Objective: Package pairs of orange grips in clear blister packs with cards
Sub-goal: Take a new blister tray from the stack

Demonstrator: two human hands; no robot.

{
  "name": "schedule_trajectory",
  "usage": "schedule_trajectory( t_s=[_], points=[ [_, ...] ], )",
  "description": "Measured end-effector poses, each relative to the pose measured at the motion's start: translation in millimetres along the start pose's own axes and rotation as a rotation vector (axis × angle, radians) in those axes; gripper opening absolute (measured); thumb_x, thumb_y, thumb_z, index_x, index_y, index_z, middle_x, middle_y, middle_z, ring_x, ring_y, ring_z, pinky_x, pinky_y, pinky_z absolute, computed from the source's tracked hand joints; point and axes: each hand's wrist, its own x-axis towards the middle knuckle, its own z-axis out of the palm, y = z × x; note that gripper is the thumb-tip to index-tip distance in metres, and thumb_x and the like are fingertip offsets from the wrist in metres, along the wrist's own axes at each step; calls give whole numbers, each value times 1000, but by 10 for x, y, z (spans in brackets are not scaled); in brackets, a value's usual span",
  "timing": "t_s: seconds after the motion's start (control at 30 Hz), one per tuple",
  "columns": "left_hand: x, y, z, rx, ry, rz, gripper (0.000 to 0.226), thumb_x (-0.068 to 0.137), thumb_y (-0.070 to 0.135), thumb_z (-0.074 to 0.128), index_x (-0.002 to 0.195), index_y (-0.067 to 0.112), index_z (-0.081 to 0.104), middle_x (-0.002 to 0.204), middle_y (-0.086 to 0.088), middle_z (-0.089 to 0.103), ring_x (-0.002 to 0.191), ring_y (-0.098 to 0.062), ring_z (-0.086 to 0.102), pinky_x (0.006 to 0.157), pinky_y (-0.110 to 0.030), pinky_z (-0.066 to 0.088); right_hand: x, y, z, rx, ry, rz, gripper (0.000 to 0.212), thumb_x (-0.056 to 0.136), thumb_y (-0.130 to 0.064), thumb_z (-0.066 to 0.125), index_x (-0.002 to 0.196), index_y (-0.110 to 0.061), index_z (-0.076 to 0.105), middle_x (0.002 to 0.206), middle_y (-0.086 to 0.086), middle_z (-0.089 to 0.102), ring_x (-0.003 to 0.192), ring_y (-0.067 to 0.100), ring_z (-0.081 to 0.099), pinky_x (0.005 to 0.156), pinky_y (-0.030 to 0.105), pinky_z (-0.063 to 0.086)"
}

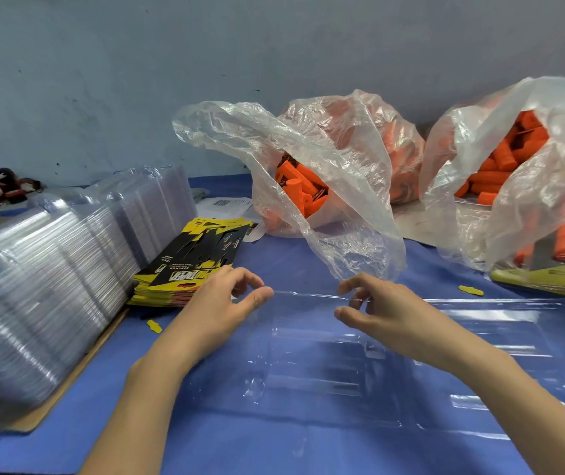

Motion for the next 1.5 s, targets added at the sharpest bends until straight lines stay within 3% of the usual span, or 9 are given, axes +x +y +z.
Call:
schedule_trajectory(
  t_s=[0.27, 0.37, 0.53, 0.83, 1.0, 1.07, 1.2, 1.27, 1.5],
  points=[
    [13, 71, -2, -88, 52, 78, 23, 83, 53, 62, 97, 36, 65, 101, 12, 60, 94, 0, 56, 81, -17, 44, 97, -114, -145, 94, -22, -34, 16, 87, -54, 62, 86, -39, 67, 67, -22, 59, 55, 2, 50, 50, 19, 34],
    [22, 63, -93, -324, 179, 48, 30, 88, 56, 52, 109, 37, 64, 108, 15, 65, 98, 6, 59, 84, -26, 48, 111, -201, -203, 108, 71, -86, 13, 89, -51, 63, 85, -38, 65, 76, -27, 59, 62, 6, 54, 55, 28, 43],
    [89, 2, -386, -976, 514, -29, 49, 95, 63, 32, 122, 29, 54, 103, 6, 69, 102, -13, 65, 86, -32, 53, 98, -562, -479, 102, 335, -230, 8, 87, -50, 65, 83, -44, 60, 84, -26, 60, 71, -3, 55, 57, 12, 41],
    [82, 45, -513, -1586, 649, -128, 68, 96, 70, 16, 121, 20, 53, 104, -3, 65, 101, -21, 63, 89, -39, 51, 339, -1624, -1244, -178, 512, -405, 16, 92, -43, 61, 94, -28, 63, 80, -13, 63, 67, 2, 54, 65, 14, 41],
    [79, 125, -381, -1357, 290, -9, 68, 85, 76, 34, 117, 23, 61, 110, -4, 70, 107, -21, 64, 94, -41, 48, 288, -2004, -1536, 162, 803, -422, 16, 96, -34, 58, 86, -24, 51, 74, -13, 57, 68, 4, 57, 65, 18, 46],
    [70, 192, -316, -1159, 193, 15, 63, 84, 72, 40, 117, 23, 62, 115, -4, 71, 109, -16, 65, 91, -39, 49, 231, -1994, -1596, 374, 926, -385, 15, 99, -30, 55, 88, -22, 49, 80, -7, 60, 76, 11, 61, 76, 33, 54],
    [4, 239, -163, -891, 60, 58, 67, 63, 75, 73, 112, 29, 70, 114, 1, 72, 109, -8, 66, 90, -37, 50, 76, -1730, -1555, 901, 1139, -105, 16, 104, -30, 44, 97, -16, 43, 89, 4, 58, 79, 18, 57, 74, 35, 48],
    [-13, 214, -103, -775, 60, 66, 51, 74, 66, 72, 113, 33, 70, 115, 10, 71, 110, -2, 63, 95, -36, 48, -46, -1491, -1420, 1078, 1202, 62, 20, 105, -31, 41, 105, -12, 45, 94, 7, 58, 78, 17, 57, 73, 33, 48],
    [-38, 248, 129, -426, 3, 19, 24, 87, 40, 66, 110, 37, 62, 116, 9, 65, 111, -2, 59, 100, -28, 45, -617, -644, -490, 1098, 1454, 579, 22, 101, -26, 46, 110, -6, 50, 100, 13, 61, 81, 26, 55, 69, 30, 42]
  ],
)
